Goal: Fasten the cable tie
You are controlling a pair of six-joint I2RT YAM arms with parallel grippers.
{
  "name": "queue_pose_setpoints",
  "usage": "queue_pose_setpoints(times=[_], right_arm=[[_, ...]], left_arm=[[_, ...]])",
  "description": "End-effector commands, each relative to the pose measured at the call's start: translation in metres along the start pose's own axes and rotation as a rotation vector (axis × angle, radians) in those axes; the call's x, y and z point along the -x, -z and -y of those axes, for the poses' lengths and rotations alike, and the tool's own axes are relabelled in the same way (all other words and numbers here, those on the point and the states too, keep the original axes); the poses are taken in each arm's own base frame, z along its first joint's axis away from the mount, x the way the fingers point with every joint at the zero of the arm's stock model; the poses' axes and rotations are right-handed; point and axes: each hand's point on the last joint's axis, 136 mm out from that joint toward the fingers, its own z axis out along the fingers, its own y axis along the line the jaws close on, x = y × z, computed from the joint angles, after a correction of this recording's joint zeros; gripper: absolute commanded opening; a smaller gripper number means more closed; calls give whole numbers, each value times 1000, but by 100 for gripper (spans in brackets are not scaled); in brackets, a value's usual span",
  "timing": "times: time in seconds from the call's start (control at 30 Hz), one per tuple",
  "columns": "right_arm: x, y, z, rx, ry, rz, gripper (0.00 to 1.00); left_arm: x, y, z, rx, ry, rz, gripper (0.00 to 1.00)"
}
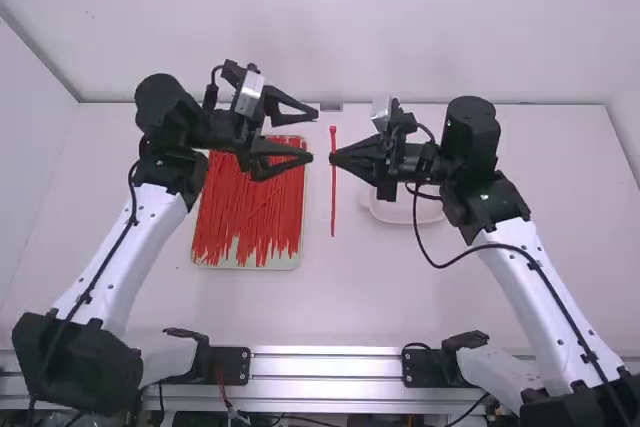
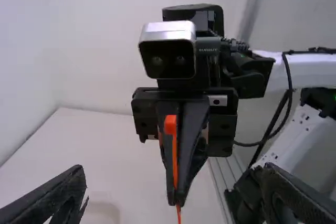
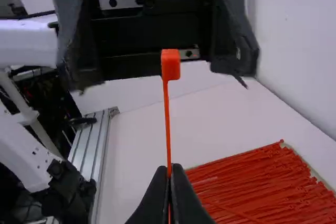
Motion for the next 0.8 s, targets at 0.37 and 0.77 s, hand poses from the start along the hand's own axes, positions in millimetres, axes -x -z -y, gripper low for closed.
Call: queue_pose_setpoints(times=[0.37,0.77], right_arm=[[20,-3,-11,39,139,38,0],[24,-3,-6,6,129,47,0]], left_arm=[[13,-19,5,-24,-16,27,43],[17,-19,3,-9,-20,41,21]])
